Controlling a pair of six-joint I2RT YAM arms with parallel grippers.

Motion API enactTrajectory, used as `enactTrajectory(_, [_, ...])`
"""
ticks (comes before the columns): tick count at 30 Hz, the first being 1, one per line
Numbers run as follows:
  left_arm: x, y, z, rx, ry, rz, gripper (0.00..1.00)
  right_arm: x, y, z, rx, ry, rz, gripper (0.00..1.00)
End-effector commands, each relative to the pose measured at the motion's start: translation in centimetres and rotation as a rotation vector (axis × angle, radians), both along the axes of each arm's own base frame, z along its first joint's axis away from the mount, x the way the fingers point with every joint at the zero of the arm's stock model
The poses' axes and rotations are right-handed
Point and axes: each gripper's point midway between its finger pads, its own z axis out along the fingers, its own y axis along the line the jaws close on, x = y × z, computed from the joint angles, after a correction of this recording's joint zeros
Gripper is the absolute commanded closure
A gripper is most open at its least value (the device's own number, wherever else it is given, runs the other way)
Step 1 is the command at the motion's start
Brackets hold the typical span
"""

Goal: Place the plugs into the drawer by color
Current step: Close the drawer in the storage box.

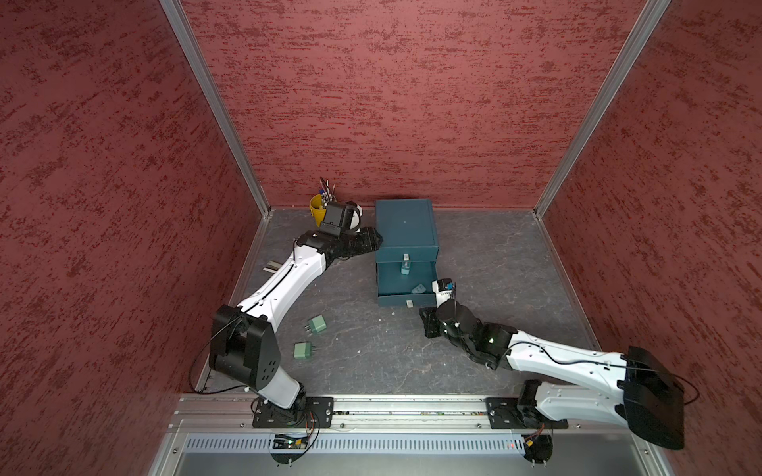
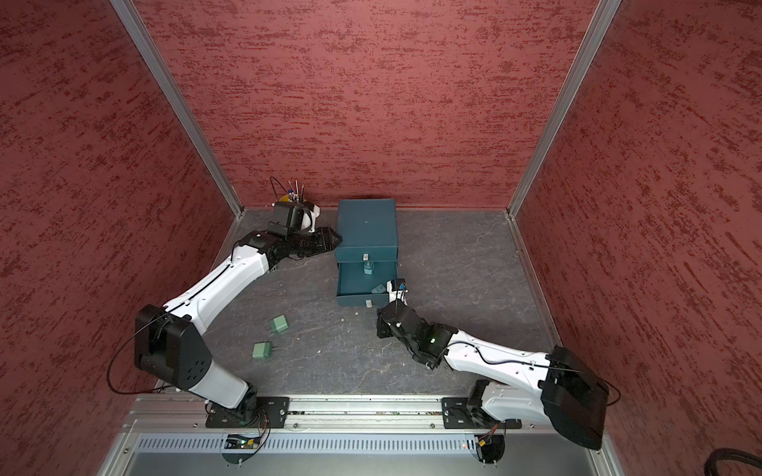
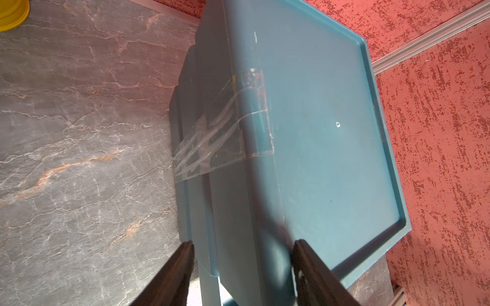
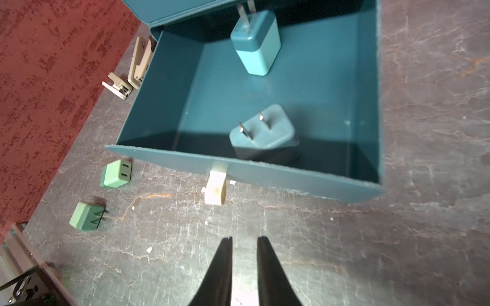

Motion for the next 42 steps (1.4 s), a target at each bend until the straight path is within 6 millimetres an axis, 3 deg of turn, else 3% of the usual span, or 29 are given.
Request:
enactTrajectory(1, [-1.0, 1.7, -2.7, 0.078, 0.085, 0.026, 0.38, 1.5, 0.5, 2.7, 0.094, -0.126, -0.045, 0.78])
enactTrajectory(20, [-1.4, 1.7, -2.3, 0.128, 0.063, 0.02, 0.38, 5.3, 3.1, 3.5, -0.017, -0.29, -0.074, 0.48])
enactTrajectory(26, [-1.5, 1.7, -2.0, 0.139, 0.048, 0.02, 0.38, 6.9, 3.8, 4.5, -0.029, -0.331, -0.086, 0.45])
enactTrajectory(29, [-1.6, 1.7, -1.9, 0.144, 0.045, 0.016, 0.38, 7.8, 3.9, 3.5, -0.042, -0.335, -0.107, 0.44])
enactTrajectory(42, [-1.8, 1.8, -1.4, 0.146, 0.03, 0.017, 0.38, 10.3, 5.1, 4.5, -0.1, -0.476, -0.11, 0.34])
